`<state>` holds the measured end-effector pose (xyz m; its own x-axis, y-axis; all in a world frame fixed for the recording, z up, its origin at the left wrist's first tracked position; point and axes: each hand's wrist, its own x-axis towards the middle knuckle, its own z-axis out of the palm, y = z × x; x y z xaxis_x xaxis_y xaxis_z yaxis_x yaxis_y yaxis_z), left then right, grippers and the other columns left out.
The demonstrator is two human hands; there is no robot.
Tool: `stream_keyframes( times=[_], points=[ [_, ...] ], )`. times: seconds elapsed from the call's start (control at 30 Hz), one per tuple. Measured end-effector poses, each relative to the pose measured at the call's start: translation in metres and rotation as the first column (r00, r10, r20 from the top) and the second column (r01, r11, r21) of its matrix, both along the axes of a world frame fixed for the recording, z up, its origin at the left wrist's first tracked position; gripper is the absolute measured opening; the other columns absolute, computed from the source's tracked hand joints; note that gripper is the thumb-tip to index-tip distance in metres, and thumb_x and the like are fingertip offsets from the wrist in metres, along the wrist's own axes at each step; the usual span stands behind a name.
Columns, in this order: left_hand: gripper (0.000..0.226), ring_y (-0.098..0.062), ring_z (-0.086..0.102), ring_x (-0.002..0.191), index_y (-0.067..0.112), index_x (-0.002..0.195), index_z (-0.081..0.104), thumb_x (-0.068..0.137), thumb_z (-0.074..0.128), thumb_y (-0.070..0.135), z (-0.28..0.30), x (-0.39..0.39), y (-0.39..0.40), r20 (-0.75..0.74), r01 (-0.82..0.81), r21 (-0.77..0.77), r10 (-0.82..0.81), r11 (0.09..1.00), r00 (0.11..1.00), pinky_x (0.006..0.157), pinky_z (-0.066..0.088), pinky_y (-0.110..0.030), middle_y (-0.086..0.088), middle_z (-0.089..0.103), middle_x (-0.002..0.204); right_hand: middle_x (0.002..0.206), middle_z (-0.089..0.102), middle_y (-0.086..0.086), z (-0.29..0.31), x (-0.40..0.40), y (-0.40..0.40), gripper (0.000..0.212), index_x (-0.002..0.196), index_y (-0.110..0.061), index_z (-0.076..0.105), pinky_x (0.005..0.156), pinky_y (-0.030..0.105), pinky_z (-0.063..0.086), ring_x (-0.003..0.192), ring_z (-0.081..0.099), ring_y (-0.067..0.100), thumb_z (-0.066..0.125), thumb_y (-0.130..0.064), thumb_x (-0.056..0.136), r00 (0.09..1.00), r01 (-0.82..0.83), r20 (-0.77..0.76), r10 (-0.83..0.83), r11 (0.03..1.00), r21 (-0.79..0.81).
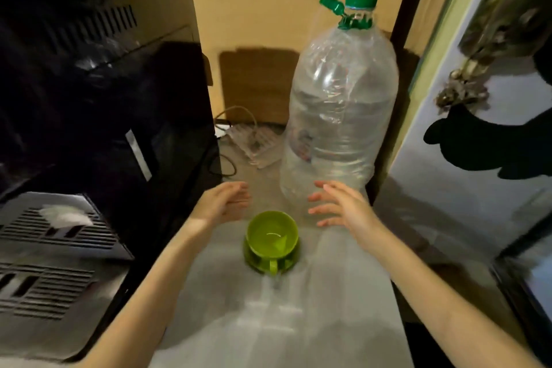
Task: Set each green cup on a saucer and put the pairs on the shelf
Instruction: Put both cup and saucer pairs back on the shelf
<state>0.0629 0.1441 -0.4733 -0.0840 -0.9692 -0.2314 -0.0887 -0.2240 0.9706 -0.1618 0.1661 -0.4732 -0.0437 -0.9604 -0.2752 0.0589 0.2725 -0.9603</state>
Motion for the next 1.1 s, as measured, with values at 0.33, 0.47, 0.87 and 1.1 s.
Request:
stream_keyframes(
  times=[0.33, 0.47, 0.87, 1.1],
  points=[
    [0.032, -0.022, 0.058, 0.065, 0.003, 0.121, 0.050, 0.091, 0.043, 0.011, -0.124, 0.004, -0.001, 0.161, -0.204, 0.354, 0.155, 0.913, 0.975, 0.057, 0.052, -0.030, -0.016, 0.060, 0.086, 0.074, 0.054, 0.006, -0.118, 0.012, -0.012, 0.026, 0.118, -0.007, 0.049, 0.031, 0.018, 0.044, 0.028, 0.054, 0.002, 0.039, -0.016, 0.096, 0.985, 0.098, -0.162, -0.052, 0.951, 0.293],
    [0.030, -0.023, 0.062, 0.066, 0.006, 0.122, 0.045, 0.093, 0.040, 0.014, -0.126, 0.004, -0.003, 0.101, -0.126, 0.420, 0.092, 0.899, 0.991, 0.048, 0.054, -0.024, -0.012, 0.060, 0.077, 0.076, 0.058, 0.011, -0.130, 0.013, -0.015, 0.036, 0.129, -0.005, 0.040, 0.036, 0.025, 0.052, 0.035, 0.062, 0.012, 0.038, -0.017, 0.096, 0.991, 0.052, -0.135, -0.001, 0.924, 0.380],
    [0.042, -0.026, 0.065, 0.069, -0.004, 0.116, 0.050, 0.076, 0.063, -0.004, -0.134, 0.002, -0.015, 0.120, 0.046, 0.335, -0.092, 0.941, 0.989, 0.052, 0.058, -0.024, -0.016, 0.061, 0.083, 0.092, 0.060, 0.021, -0.138, 0.020, -0.023, 0.032, 0.105, -0.006, 0.042, 0.042, 0.029, 0.057, 0.036, 0.064, 0.016, 0.053, 0.012, 0.081, 0.987, -0.048, -0.129, 0.099, 0.935, 0.352],
    [0.037, -0.019, 0.069, 0.063, 0.006, 0.113, 0.051, 0.078, 0.061, -0.003, -0.118, 0.001, -0.012, -0.087, 0.055, 0.298, -0.031, 0.953, 0.996, 0.055, 0.057, -0.022, -0.016, 0.062, 0.089, 0.071, 0.063, 0.018, -0.114, 0.013, -0.013, 0.031, 0.108, -0.004, 0.046, 0.048, 0.026, 0.058, 0.042, 0.066, 0.014, 0.052, 0.012, 0.082, 0.997, -0.036, -0.058, 0.053, 0.967, 0.251]
  ],
)
